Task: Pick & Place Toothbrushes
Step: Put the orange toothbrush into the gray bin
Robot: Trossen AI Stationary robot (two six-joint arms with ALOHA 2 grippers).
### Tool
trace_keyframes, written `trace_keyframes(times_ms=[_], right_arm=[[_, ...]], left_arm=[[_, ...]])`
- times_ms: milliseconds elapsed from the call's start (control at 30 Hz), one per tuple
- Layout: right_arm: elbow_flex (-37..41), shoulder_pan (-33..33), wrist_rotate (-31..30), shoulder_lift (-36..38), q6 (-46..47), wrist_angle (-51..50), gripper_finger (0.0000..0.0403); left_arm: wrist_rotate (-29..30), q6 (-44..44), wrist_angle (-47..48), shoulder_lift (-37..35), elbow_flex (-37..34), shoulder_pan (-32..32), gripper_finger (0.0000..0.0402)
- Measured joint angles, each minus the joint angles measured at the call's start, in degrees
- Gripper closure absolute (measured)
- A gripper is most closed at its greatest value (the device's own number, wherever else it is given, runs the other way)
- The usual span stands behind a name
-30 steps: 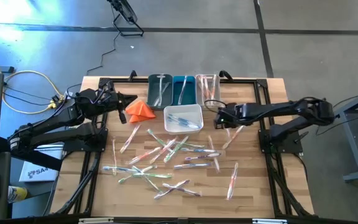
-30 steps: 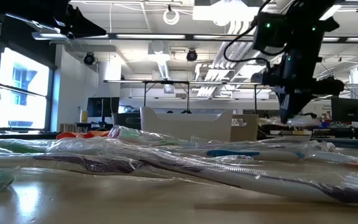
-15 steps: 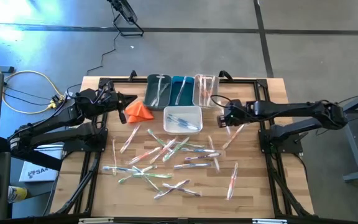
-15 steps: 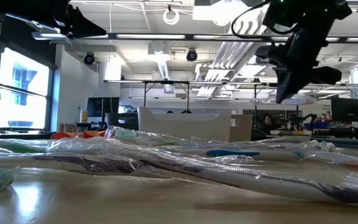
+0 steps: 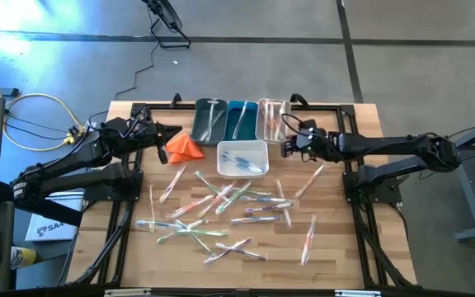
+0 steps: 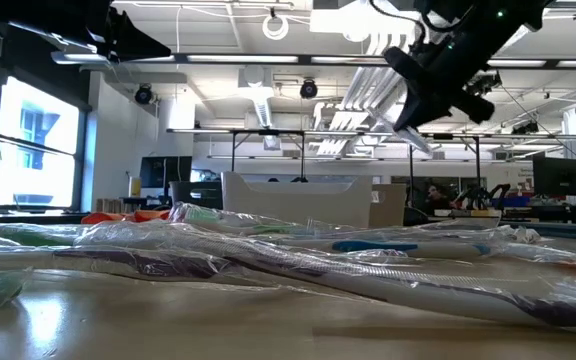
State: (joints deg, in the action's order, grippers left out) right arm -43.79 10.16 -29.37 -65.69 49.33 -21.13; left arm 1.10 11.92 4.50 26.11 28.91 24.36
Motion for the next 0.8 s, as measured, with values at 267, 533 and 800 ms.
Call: trace_keyframes(times_ms=[267, 533, 800], right_arm=[[0.00, 1.66, -4.37, -1.17, -11.41, 15.10, 0.0395], [0.00, 4.82, -7.75, -7.91, -19.62, 27.81, 0.0395], [0.00, 10.92, -7.57, -16.50, -19.34, 29.76, 0.0395]], left_arm=[[0.00, -0.01, -0.05, 0.02, 0.00, 0.00, 0.0394], [0.00, 0.00, -0.08, 0.02, 0.00, 0.00, 0.0394], [0.00, -0.01, -0.06, 0.02, 0.00, 0.00, 0.0394]])
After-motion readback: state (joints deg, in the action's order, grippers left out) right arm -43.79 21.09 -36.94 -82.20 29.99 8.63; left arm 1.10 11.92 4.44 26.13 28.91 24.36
